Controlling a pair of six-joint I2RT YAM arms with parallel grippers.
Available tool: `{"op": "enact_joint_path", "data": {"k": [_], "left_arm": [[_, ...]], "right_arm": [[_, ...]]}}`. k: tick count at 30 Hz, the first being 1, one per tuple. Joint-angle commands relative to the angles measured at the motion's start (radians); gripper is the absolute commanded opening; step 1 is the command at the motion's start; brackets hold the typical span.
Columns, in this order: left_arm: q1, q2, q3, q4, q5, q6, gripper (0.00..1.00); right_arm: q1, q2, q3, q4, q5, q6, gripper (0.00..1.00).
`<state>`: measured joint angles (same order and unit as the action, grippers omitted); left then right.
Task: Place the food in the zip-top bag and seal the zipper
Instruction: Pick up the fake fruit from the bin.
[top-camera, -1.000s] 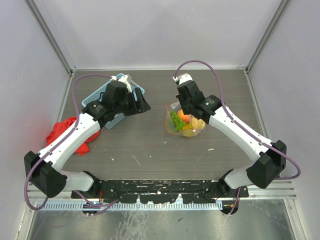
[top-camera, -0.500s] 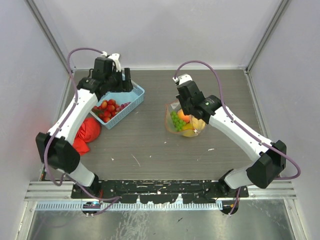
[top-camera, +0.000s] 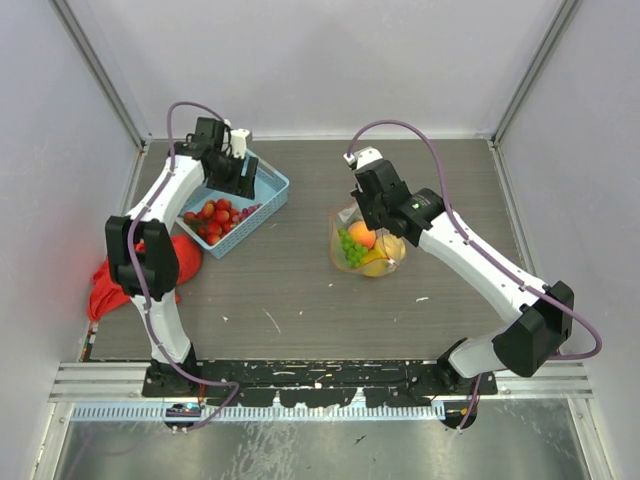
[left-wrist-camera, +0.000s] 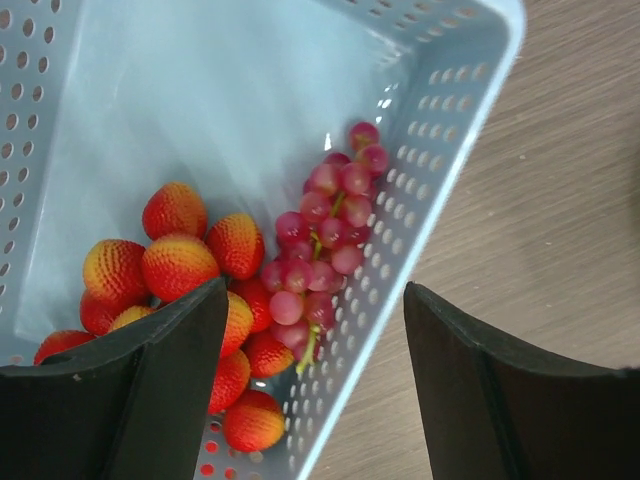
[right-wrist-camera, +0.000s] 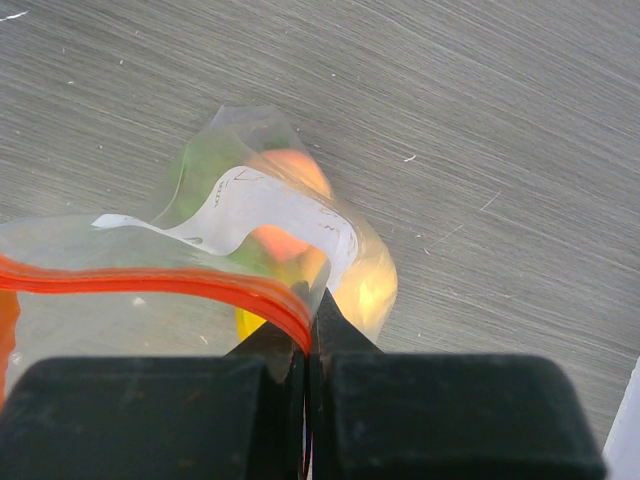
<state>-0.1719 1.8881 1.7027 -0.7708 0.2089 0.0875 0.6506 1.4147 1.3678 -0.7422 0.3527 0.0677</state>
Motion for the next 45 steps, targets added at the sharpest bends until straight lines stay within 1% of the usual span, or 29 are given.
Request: {"op": "enact_joint_path", "data": {"k": [1, 4, 6, 12, 15, 21, 25, 28, 32, 34, 37, 42, 45], "left_arm": [[0.020, 0.073, 0.082, -0.076, -0.024, 0.080, 0.70], [0.024, 0.145, 0.132, -0.132, -0.038, 0.080, 0.67], [0.025, 0.182, 0.156, -0.163, -0.020, 0.079, 0.65], [0.025, 0.242, 0.164, -0.167, 0.021, 0.071, 0.65], [0.025, 0.286, 0.189, -0.198, 0.042, 0.072, 0.65], [0.025, 0.352, 0.210, -0.208, 0.042, 0.062, 0.64], [0.025, 0.390, 0.226, -0.209, 0.050, 0.052, 0.61], [0.025, 0.409, 0.239, -0.209, 0.062, 0.044, 0.56], [0.024, 0.410, 0.244, -0.192, 0.078, 0.029, 0.47], [0.025, 0.403, 0.246, -0.178, 0.089, 0.018, 0.39], [0.025, 0.381, 0.240, -0.147, 0.096, -0.011, 0.25], [0.025, 0.322, 0.205, -0.084, 0.114, -0.049, 0.10], [0.025, 0.276, 0.180, -0.060, 0.101, -0.068, 0.03]], "right_arm": [[-0.004, -0.010, 0.031, 0.029, -0.009, -0.024, 0.01], [-0.002, -0.004, 0.030, 0.030, -0.011, -0.030, 0.01], [-0.002, -0.003, 0.030, 0.030, -0.015, -0.029, 0.01], [-0.003, -0.001, 0.032, 0.039, -0.014, -0.031, 0.01], [-0.004, 0.006, 0.034, 0.041, -0.017, -0.031, 0.01], [-0.002, 0.013, 0.040, 0.041, -0.017, -0.031, 0.01], [-0.002, 0.018, 0.044, 0.041, -0.020, -0.029, 0.01], [-0.004, 0.022, 0.049, 0.041, -0.021, -0.029, 0.01], [-0.003, 0.027, 0.053, 0.041, -0.021, -0.029, 0.01], [-0.003, 0.026, 0.057, 0.041, -0.021, -0.029, 0.01], [-0.003, 0.026, 0.059, 0.041, -0.020, -0.029, 0.01], [-0.003, 0.022, 0.054, 0.046, -0.015, -0.027, 0.01], [-0.002, 0.018, 0.051, 0.049, -0.013, -0.026, 0.01]]}}
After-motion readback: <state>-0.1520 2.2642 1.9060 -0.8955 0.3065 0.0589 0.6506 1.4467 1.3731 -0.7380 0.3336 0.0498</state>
